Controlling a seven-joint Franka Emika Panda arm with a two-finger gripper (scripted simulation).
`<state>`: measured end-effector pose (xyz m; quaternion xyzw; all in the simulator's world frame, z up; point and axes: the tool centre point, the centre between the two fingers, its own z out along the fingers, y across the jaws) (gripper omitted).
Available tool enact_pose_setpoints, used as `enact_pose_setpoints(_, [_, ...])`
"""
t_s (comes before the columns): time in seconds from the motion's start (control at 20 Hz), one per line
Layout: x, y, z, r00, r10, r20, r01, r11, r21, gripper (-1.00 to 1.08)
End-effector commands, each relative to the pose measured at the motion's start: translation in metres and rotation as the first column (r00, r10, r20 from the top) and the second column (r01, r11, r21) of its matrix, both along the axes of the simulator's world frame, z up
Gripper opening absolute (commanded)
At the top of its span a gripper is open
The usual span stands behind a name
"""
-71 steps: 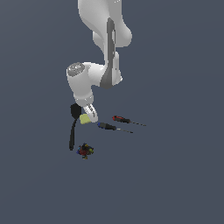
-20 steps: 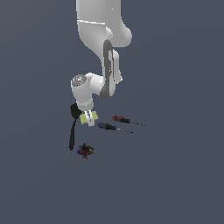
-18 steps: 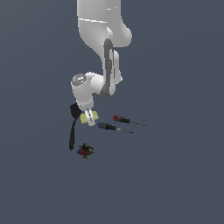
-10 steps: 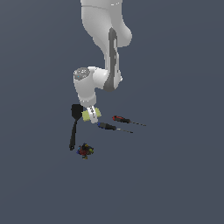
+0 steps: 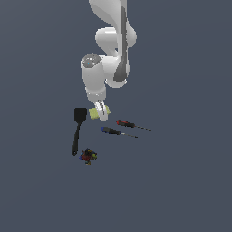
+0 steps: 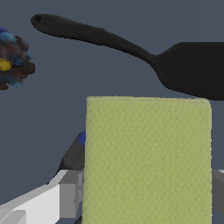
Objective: Pick up a designated object from a clutter of objects.
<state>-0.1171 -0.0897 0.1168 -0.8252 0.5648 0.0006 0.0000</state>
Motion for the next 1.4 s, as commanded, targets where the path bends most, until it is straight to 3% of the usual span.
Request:
enact_pose_setpoints(0.0, [0.001,0.01,0.019,1.0,-0.001,0.001,0.001,1.0,-0.003,-1.0])
enact_pose_setpoints(1.35, [0.024,0.133,0.238,1.0,0.002,0.001,-0.002,1.0,-0.002,-1.0])
